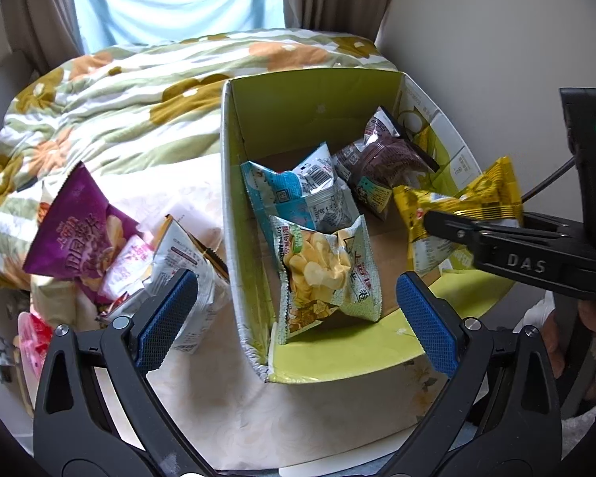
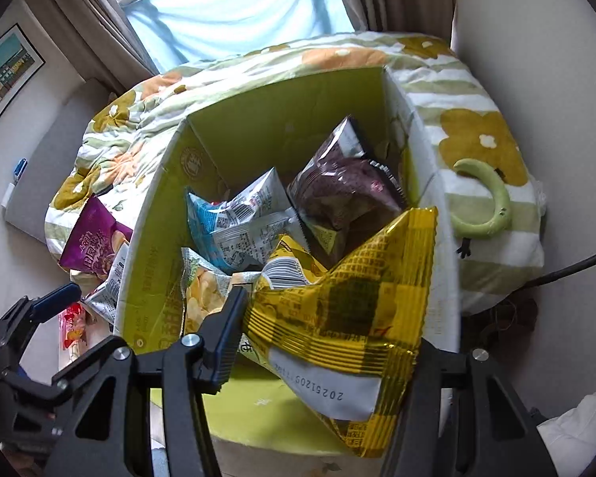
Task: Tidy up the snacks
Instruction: 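Move both bags over the yellow box and release them inside, then withdraw both tools from the box toward the remaining snacks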
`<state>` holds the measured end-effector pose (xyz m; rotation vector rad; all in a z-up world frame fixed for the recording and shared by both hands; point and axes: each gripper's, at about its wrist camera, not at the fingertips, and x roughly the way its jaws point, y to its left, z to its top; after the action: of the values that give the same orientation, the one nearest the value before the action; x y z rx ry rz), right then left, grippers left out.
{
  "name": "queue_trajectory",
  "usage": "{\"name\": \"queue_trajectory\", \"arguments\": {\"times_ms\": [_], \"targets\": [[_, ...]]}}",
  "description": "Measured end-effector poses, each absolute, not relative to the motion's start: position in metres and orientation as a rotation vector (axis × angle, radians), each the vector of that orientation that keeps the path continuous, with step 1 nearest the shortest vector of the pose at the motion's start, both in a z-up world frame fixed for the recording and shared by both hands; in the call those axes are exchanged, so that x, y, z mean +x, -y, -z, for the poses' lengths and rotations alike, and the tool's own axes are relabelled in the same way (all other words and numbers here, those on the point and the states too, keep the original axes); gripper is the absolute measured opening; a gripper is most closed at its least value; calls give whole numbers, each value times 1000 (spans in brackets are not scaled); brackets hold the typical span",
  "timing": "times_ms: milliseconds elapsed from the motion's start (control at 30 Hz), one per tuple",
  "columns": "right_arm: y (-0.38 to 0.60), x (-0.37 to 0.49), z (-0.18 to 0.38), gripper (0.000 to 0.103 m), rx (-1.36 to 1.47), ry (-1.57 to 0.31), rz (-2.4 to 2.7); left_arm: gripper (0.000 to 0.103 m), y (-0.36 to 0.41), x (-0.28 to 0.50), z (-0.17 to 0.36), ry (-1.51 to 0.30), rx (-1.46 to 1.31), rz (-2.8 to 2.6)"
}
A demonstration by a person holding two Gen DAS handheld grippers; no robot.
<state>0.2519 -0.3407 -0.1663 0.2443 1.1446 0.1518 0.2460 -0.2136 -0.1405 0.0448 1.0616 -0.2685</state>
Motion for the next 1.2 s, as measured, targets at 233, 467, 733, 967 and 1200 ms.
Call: {"name": "queue_trajectory", "arguments": {"times_ms": [233,467,733,967,1200], "targets": [[340,248,169,80,259,-1097,-139,100,218,243,139,-1052,60,271],[350,233,164,103,247,-1059,-95,100,222,236,136,-1039,67,285],[355,215,143,103,215,-1061,-121,100,229,225,119,-996,77,280],[352,197,108,103,157,-967,-145,100,225,206,98,-950,66,233],[337,178,92,103,98,-890,-169,100,197,182,87,-924,36,147]]}}
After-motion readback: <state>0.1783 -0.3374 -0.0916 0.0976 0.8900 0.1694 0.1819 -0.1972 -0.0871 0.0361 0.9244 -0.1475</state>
